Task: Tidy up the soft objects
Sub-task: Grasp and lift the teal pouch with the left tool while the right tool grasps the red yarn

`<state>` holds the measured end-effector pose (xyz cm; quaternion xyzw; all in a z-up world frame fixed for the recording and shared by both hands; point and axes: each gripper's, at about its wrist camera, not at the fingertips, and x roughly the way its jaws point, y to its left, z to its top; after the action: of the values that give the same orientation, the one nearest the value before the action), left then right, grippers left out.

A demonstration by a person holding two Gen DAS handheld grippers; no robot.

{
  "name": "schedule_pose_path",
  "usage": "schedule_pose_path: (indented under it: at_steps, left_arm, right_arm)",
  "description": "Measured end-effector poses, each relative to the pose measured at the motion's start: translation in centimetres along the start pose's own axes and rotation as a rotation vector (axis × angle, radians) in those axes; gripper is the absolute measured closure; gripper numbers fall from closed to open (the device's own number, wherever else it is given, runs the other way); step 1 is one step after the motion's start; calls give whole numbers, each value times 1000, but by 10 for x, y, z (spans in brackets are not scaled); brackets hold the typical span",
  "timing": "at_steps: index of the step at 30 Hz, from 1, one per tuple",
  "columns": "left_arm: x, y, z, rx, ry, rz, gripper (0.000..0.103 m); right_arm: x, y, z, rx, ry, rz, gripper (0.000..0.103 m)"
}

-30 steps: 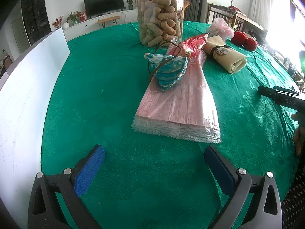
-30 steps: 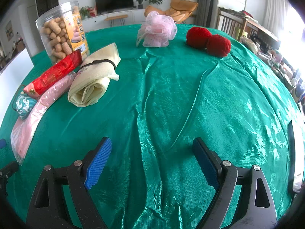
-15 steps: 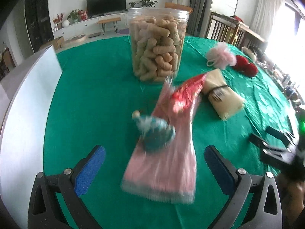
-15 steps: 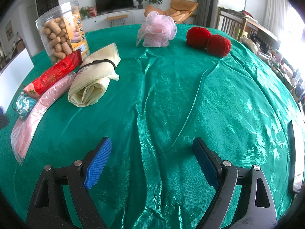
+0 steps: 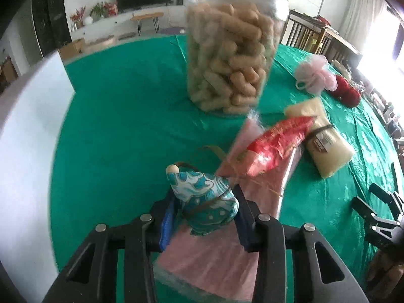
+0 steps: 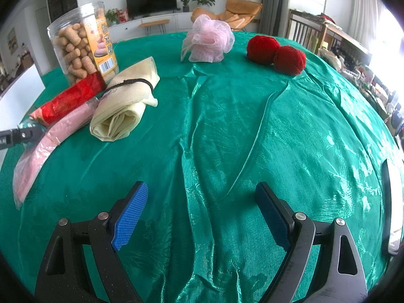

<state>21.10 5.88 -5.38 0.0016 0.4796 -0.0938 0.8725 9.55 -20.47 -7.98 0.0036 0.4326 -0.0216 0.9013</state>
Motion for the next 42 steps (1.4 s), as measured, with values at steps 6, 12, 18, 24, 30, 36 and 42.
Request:
schedule_pose_path:
  at_steps: [6,12,18,24,30,36,42]
  left_arm:
    - [-16,37,14,-47,-39,41,63]
    - [30,64,15,-109,37,47,58]
    - [42,63,9,-79,-22,202,1]
    - [47,82,4,-134,-54,182,0]
    - [51,81,9,-129,-58,178,0]
    - [51,80,9,-129,-59,177,0]
    - [51,80,9,-129,-59,177,0]
  right_arm:
    - [0,0,0,-1,0,-1,14]
    - [0,0,0,0,-1,0,14]
    - [0,0,0,-1,-1,0,14]
    - [0,0,0,-1,-1,0,14]
    - [2,-2,5,-25,35,23,14]
    - [4,-63,87,-45,74,12,15]
    - [48,-111,202,-172,108,-91,15]
